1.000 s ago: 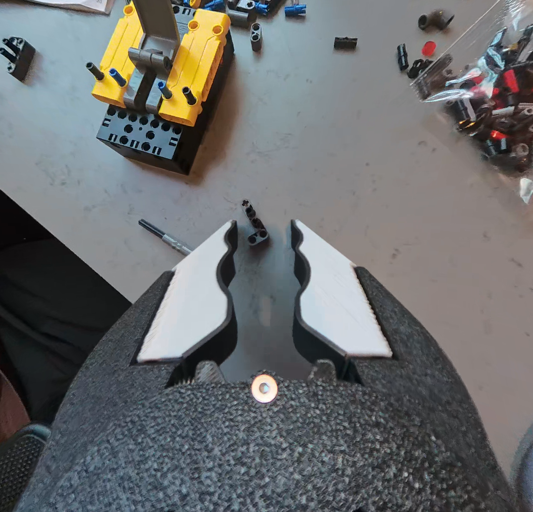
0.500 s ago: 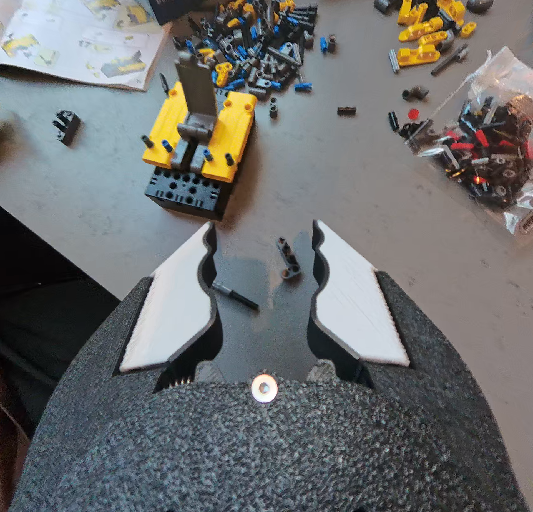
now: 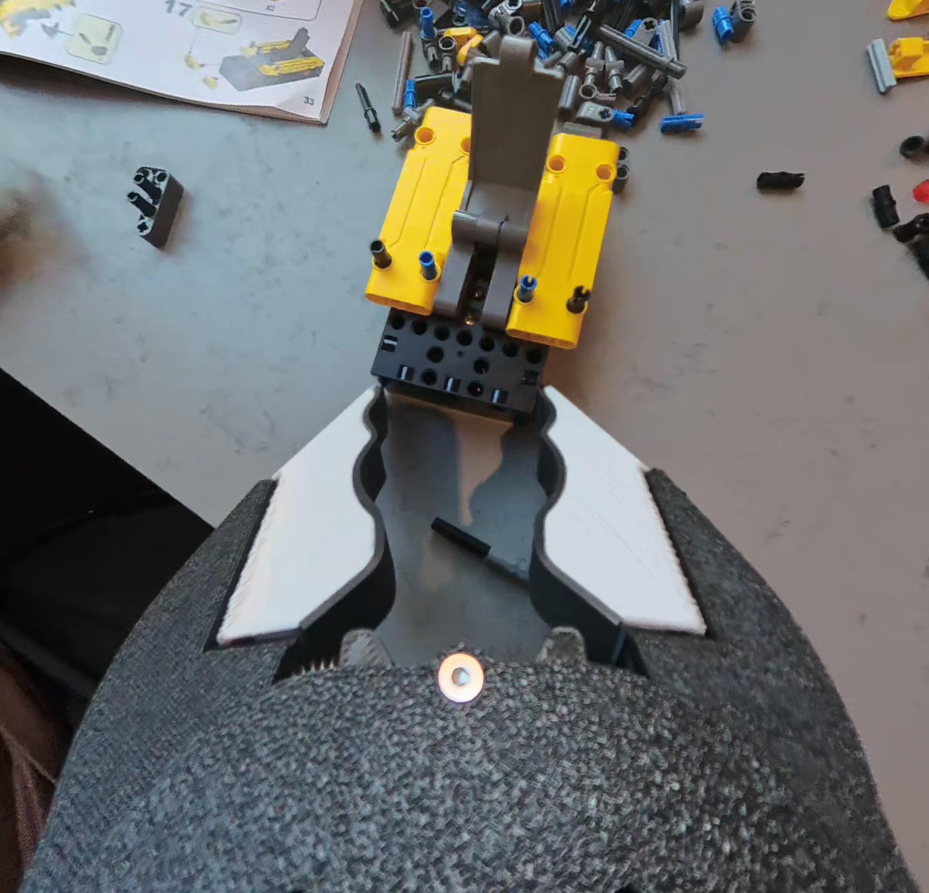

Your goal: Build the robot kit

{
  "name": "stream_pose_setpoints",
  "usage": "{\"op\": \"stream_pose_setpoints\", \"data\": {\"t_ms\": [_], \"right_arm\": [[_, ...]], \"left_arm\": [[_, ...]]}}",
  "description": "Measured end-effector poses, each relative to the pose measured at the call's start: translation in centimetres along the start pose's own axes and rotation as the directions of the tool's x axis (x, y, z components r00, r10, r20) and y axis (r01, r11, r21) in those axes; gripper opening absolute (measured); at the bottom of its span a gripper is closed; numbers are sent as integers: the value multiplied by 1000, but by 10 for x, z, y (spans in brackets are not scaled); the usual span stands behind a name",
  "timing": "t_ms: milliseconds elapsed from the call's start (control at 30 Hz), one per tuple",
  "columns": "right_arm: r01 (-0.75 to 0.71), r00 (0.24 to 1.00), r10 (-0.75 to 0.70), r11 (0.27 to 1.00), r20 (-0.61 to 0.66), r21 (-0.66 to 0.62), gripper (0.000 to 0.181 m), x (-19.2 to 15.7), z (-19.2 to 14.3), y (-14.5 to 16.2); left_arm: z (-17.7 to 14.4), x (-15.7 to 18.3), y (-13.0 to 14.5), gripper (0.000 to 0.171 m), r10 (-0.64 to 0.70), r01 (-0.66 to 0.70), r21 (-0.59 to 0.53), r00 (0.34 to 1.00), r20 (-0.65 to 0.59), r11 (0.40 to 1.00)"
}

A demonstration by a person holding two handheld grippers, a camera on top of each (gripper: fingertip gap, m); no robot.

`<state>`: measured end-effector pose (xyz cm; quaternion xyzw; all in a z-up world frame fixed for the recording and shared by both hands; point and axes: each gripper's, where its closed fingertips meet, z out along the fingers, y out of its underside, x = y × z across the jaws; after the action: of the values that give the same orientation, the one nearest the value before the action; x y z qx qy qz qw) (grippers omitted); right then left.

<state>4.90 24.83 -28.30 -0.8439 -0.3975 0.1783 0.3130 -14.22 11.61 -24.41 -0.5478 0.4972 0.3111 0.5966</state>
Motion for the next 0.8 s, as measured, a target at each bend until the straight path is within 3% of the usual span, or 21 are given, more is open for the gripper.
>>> {"op": "stream_pose_setpoints", "data": {"t_ms": [133,167,267,367,533,633,700,800], "right_arm": [[25,1000,-25,1000,15,1,24,-11,-7,7],[28,999,-28,1000,21,-1,26,-14,-8,9],[14,1000,-13,1000,-12,8,59,-13,-11,8],[-13,999,15,998,-33,69,77,-12,-16,-4],[-7,999,11,996,-46,86,79,-12,-10,-11],[56,992,-37,984,-117,169,69,-10,-28,-27],[85,996,-82,966,-23,245,51,-36,-41,-38],[17,936,-120,955,332,296,53,-107,-50,-41]], "left_arm": [[0,-1,0,13,-3,3,1,1000,2,1000],[0,-2,0,13,-3,3,2,1000,3,1000],[-1,-3,-2,13,0,0,4,1000,7,1000],[-1,-3,-3,13,4,-4,5,1000,10,1000],[-1,-2,-5,12,16,-16,9,1000,11,1000],[-4,-8,-12,12,22,-23,32,999,43,999],[-9,-17,-22,13,13,-19,69,997,78,997],[-19,-26,-46,12,35,-52,151,992,118,987]]}}
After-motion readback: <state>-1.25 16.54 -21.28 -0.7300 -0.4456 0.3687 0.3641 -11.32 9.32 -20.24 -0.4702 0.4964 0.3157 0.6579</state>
